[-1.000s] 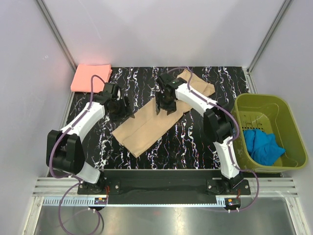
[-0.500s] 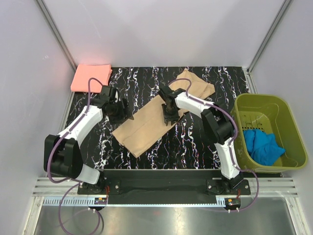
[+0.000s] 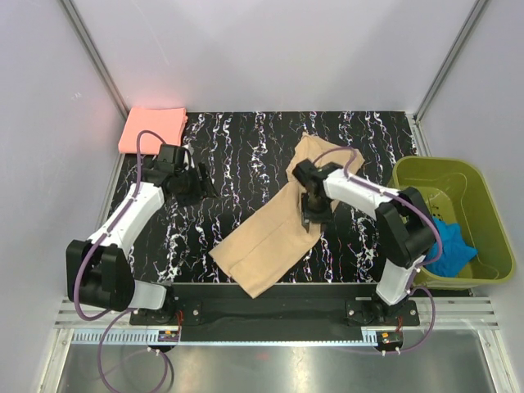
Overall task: Fold and stack the t-shirts
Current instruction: Fold the tshirt
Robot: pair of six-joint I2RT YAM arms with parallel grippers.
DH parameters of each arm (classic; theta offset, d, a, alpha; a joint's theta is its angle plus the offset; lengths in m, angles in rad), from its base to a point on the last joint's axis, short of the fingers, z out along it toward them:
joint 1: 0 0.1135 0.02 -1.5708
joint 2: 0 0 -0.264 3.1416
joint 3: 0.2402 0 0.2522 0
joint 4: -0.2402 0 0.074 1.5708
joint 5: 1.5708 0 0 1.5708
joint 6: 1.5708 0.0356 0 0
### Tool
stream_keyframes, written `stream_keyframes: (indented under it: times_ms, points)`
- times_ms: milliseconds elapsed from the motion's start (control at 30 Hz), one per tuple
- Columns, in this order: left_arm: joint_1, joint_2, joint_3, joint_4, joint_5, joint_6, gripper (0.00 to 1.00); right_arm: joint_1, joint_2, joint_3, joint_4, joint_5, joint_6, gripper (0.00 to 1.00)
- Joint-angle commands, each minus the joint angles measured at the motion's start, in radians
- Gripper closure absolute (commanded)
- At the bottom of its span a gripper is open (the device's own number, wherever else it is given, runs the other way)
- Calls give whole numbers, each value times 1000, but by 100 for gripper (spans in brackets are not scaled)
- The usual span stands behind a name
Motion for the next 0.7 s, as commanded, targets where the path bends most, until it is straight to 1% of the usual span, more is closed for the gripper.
stream_keyframes:
  times_ms: [0, 67, 100, 133, 167, 200, 233, 267, 300, 333, 367, 400, 433, 467, 500, 667]
  points:
    - [-5, -29, -5, 0, 5, 45, 28, -96, -54, 174, 64, 81, 50, 48]
    - [-12, -13, -8, 6, 37, 62, 28, -185, 36, 277, 73, 87, 84, 46]
    - [-15, -4, -6, 5, 48, 63, 28, -214, 81, 416, 40, 96, 92, 45]
    - [-24, 1, -8, 6, 55, 63, 28, -237, 178, 495, 15, 107, 100, 42]
    - [-29, 7, -12, 14, 66, 63, 28, -280, 234, 575, -9, 116, 104, 41]
    - [-34, 7, -15, 20, 72, 63, 28, -296, 288, 739, -55, 121, 103, 39]
    - [-41, 7, -20, 26, 77, 60, 28, -309, 394, 825, -78, 130, 97, 35]
    - [-44, 10, -28, 37, 90, 59, 28, -323, 452, 909, -135, 159, 95, 31]
    - [-49, 11, -32, 43, 97, 54, 28, -329, 502, 1071, -159, 173, 92, 29]
    - [-52, 13, -34, 46, 100, 54, 28, -333, 603, 1147, -184, 179, 86, 26]
    - [-54, 10, -40, 51, 101, 53, 28, -337, 647, 1216, -225, 202, 89, 24]
    - [-57, 7, -43, 52, 101, 49, 28, -336, 685, 1326, -239, 213, 89, 23]
    - [-60, 2, -44, 54, 100, 49, 28, -337, 743, 1362, -243, 221, 92, 22]
    - [-60, -2, -51, 57, 97, 49, 28, -339, 762, 1388, -243, 250, 97, 21]
    - [-61, -9, -54, 57, 97, 52, 28, -339, 773, 1381, -232, 259, 101, 20]
    - [-61, -10, -46, 42, 78, 71, 28, -339, 770, 1258, -148, 303, 101, 20]
